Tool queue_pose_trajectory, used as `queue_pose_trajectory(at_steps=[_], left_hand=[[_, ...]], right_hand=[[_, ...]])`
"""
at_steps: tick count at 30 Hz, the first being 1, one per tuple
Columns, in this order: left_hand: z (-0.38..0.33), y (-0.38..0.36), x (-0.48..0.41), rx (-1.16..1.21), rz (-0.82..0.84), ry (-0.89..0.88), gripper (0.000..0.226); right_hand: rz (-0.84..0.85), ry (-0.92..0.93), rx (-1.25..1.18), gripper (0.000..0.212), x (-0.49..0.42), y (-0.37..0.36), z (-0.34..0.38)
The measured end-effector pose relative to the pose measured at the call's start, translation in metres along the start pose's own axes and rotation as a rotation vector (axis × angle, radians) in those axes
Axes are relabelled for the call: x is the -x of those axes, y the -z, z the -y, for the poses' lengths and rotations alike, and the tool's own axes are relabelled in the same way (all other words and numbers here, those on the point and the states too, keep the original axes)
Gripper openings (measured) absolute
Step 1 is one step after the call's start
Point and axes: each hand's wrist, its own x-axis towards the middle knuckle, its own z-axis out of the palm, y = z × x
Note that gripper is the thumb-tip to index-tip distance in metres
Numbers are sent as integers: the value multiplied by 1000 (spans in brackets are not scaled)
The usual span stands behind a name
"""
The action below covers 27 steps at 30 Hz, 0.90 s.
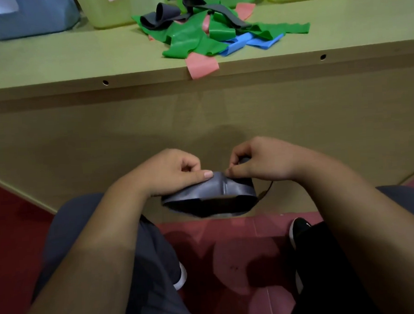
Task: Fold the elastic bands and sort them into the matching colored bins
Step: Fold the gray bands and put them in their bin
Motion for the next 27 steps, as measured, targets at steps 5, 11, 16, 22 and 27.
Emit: queue_pose_trajectory(at_steps=[5,11,16,22,27], left_hand=[[1,3,1,55,100,56,62],[13,-1,1,66,68,24,50],[17,-4,-1,9,11,72,49],[18,-14,-8,16,-185,29,35],[-4,-26,-10,492,-287,30,20]], right_hand=[[84,13,-89,25,-1,3,-7],[22,87,-276,19,-6,-3,-13],[-28,88,-396,17,-5,-6,-13],[-92,38,-549,21,-9,-14,-9],[-190,18,-566,14,-14,-21,-8]])
